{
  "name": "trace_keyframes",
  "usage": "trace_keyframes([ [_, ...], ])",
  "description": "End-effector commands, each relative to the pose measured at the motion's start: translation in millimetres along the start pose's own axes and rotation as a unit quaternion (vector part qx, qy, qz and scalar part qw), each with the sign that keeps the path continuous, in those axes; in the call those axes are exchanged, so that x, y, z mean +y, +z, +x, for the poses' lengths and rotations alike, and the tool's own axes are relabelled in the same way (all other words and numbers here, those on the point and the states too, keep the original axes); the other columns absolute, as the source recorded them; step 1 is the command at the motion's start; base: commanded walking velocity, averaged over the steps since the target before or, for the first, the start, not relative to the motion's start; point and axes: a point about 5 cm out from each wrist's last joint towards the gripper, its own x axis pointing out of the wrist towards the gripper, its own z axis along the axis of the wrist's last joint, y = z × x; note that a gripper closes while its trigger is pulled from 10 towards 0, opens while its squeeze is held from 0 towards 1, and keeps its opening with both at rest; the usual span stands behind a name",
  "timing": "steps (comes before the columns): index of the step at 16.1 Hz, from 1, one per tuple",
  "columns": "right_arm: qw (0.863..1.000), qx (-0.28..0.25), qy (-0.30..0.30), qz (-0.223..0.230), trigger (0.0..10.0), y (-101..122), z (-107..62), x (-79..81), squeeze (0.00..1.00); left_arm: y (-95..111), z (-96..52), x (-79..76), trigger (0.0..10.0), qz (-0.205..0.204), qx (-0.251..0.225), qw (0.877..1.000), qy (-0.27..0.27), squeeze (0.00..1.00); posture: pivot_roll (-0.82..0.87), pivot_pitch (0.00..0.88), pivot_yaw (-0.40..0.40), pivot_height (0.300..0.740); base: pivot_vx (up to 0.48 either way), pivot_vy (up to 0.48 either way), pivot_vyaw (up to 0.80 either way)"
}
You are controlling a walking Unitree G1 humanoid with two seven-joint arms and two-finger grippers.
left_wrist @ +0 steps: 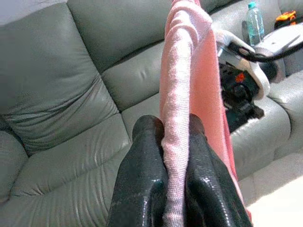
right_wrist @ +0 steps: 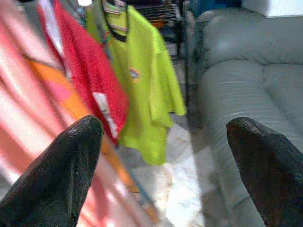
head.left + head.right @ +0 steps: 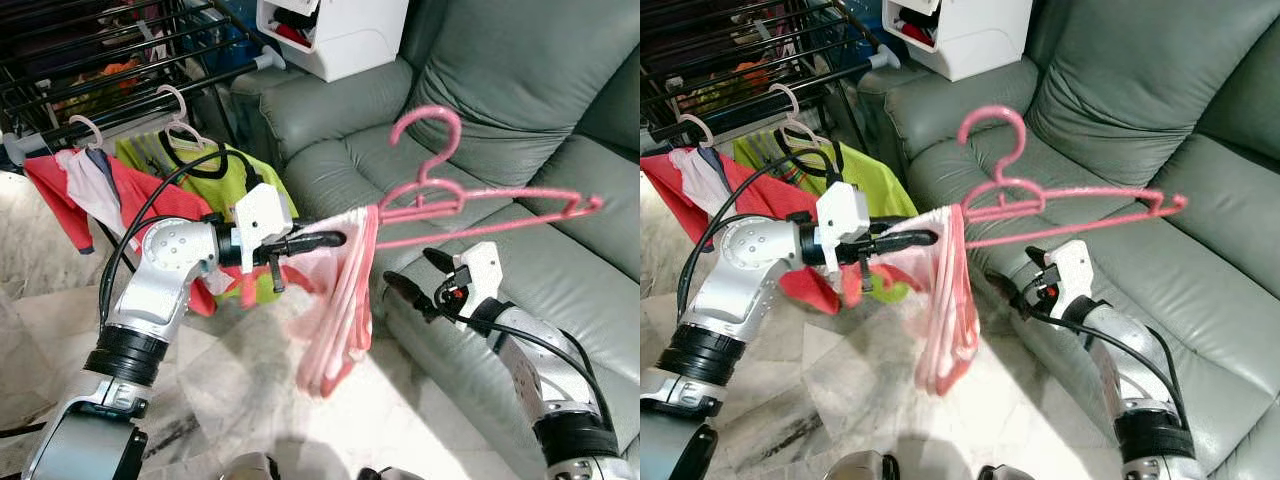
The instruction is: Hang hanger
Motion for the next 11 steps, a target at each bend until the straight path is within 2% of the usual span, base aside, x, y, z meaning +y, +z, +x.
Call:
trace_keyframes([
  [1, 1.0, -0.002, 0.019, 0.003, 10.0, 2.2, 3.2, 3.8, 0.0, 9.5, 2.4, 2.0, 0.0, 0.014, -0.013, 1.0, -0.001, 0.0, -0.03, 0.084, 0.035, 0.74, 0.0, 0.0, 0.0],
  [3, 0.999, -0.003, 0.041, 0.007, 10.0, 3.6, 3.5, 7.3, 0.0, 14.5, 6.4, 1.3, 0.0, 0.012, -0.023, 1.0, -0.003, 0.0, -0.03, 0.085, 0.035, 0.74, 0.0, 0.0, 0.0],
  [7, 0.998, -0.013, 0.067, 0.011, 10.0, 10.7, -0.4, 6.6, 0.0, 5.6, 4.5, -0.8, 0.0, 0.016, -0.001, 1.0, -0.001, 0.0, -0.03, 0.086, 0.036, 0.74, 0.0, 0.0, 0.0],
  [8, 0.998, -0.009, 0.064, 0.016, 10.0, 9.7, -2.0, 4.5, 0.0, 7.6, 5.9, -0.6, 0.0, 0.01, -0.008, 1.0, 0.006, 0.0, -0.03, 0.086, 0.036, 0.74, 0.0, 0.0, 0.0],
  [11, 0.994, -0.003, 0.104, 0.024, 10.0, 10.6, -4.2, 10.6, 0.0, 6.5, 7.8, -0.4, 0.0, 0.014, -0.004, 1.0, 0.008, 0.0, -0.03, 0.086, 0.036, 0.74, 0.0, 0.0, 0.0],
])
